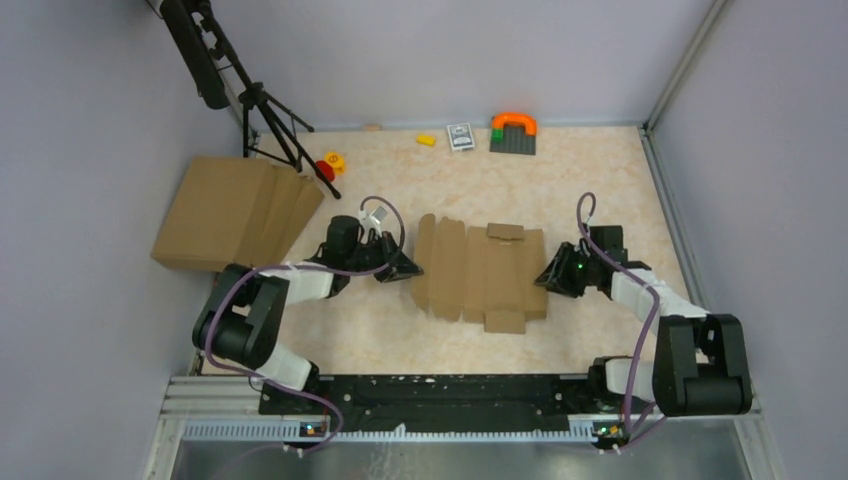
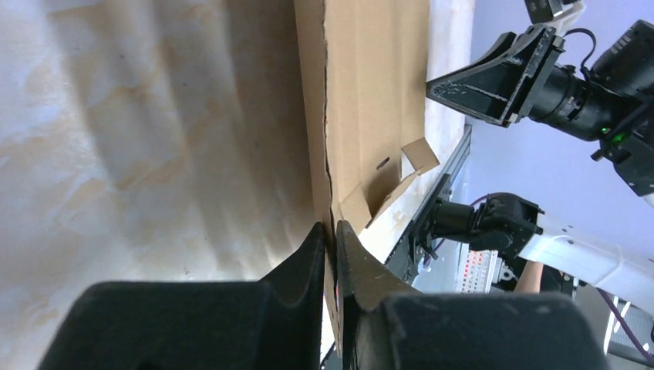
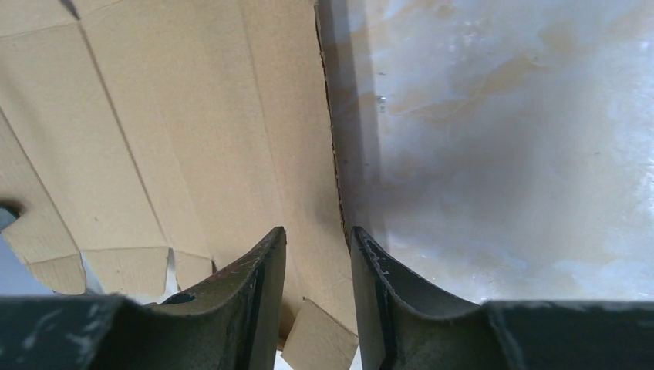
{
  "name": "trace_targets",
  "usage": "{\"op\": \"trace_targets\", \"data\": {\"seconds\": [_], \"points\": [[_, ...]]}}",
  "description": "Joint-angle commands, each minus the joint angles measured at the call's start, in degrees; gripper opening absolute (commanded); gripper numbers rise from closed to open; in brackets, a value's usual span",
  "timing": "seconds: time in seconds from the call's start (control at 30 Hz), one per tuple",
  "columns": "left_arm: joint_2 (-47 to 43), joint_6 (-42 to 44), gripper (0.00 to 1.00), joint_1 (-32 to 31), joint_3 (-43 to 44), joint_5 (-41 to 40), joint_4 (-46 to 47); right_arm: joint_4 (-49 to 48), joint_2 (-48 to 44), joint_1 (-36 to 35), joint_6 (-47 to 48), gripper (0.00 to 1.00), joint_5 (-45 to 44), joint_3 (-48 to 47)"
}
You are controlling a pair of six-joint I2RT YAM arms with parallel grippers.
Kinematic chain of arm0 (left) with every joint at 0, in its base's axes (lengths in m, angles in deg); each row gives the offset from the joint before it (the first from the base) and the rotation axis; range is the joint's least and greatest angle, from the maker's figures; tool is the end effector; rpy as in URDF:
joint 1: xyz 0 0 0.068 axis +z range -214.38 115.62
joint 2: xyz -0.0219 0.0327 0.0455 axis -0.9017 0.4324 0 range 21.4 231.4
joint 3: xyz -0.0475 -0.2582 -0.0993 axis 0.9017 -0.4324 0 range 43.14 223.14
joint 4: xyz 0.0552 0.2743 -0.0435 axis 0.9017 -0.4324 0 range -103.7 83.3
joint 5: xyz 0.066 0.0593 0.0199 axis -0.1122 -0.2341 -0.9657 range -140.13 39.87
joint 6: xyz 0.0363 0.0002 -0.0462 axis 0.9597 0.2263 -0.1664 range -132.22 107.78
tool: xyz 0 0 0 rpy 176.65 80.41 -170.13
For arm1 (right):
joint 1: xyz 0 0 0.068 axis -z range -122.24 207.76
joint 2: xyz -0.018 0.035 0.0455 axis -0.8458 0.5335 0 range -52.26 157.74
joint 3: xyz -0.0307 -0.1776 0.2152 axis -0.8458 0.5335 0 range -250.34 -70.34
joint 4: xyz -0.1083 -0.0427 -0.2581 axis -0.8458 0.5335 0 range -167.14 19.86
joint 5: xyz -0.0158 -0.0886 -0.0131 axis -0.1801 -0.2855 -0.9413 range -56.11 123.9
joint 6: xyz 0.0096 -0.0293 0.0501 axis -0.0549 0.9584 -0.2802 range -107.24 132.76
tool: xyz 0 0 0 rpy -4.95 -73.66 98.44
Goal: Fold the paper box
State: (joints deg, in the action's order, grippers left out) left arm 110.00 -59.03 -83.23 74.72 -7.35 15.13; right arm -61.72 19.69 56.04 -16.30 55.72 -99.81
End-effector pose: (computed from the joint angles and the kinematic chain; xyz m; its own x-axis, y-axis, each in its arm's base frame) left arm 0.2705 -0.1228 0.1327 -0.9291 -0.2483 -0.2740 0.1242 0.4884 -0.8637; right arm 0.2336 0.0229 0.1392 -0.8496 0.4256 -0.3116 0.2143 0.8183 0.5333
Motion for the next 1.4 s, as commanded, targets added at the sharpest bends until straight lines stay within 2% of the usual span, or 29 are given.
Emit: {"op": "trace_targets", "data": {"seconds": [0.0,0.2,0.33,0.43,0.47,0.5,0.53,0.57,0.6,0.67,0.73,0.83,0.9,1.0,1.03,1.07,1.17,1.37], "points": [[-4.5,2.9,0.10,0.1,2.6,4.1,-3.0,-2.3,-3.1,0.1,1.6,0.35,4.8,0.4],[-5.0,3.0,0.09,0.1,2.5,5.9,-3.6,-2.8,-1.6,-0.4,2.4,0.33,6.7,0.1],[-5.1,2.5,0.09,0.1,2.2,6.9,-3.4,-2.6,-0.1,-1.7,2.5,0.32,4.6,-0.3],[-6.8,4.1,0.12,0.0,2.0,5.3,-6.9,-1.8,0.8,-4.2,2.7,0.32,1.0,-1.2],[-8.3,5.3,0.17,0.1,2.3,3.7,-10.9,-1.7,1.3,-5.3,2.7,0.27,0.0,-1.4],[-9.6,7.0,0.32,0.1,2.6,0.9,-14.9,-1.5,1.9,-6.0,2.7,0.18,-0.7,-1.6],[-11.5,9.2,0.53,0.0,3.3,-2.9,-20.1,-1.3,2.3,-6.2,2.9,0.08,-1.0,-1.9],[-13.8,11.5,0.69,-0.2,4.1,-8.1,-26.3,-0.9,2.7,-6.5,3.1,0.00,-1.6,-2.1],[-16.4,13.6,0.81,-0.3,4.8,-13.6,-30.9,-0.5,3.0,-6.7,3.5,0.00,-1.9,-2.4],[-22.1,16.7,0.94,-0.4,5.8,-23.4,-37.3,-0.1,2.7,-7.0,4.3,0.00,-1.6,-2.5],[-27.0,19.0,0.96,-0.5,6.8,-29.5,-40.6,-0.6,2.3,-7.5,4.4,0.00,-0.5,-2.3],[-30.1,20.6,0.90,-2.0,8.6,-32.0,-41.9,-0.7,2.0,-8.8,4.6,0.00,0.1,-2.6],[-29.1,21.0,0.75,-4.2,9.9,-27.2,-39.9,-1.1,2.0,-9.6,4.4,0.00,0.4,-2.7],[-23.6,20.1,0.29,-9.4,11.8,-19.9,-33.5,-1.9,2.2,-11.3,3.6,0.00,0.6,-2.9],[-21.1,20.2,0.13,-11.5,13.0,-19.4,-32.6,-2.2,2.2,-11.8,3.3,0.00,0.7,-2.9],[-18.4,20.6,0.01,-13.4,14.7,-19.7,-32.3,-2.4,2.2,-12.3,3.0,0.00,0.6,-2.9],[-9.2,21.2,0.00,-17.3,19.0,-20.1,-30.4,-2.9,2.3,-13.3,2.5,0.00,0.4,-2.9],[6.5,20.9,0.00,-18.2,26.9,-17.7,-25.9,-3.1,2.9,-14.6,2.1,0.00,0.0,-2.8]]}}
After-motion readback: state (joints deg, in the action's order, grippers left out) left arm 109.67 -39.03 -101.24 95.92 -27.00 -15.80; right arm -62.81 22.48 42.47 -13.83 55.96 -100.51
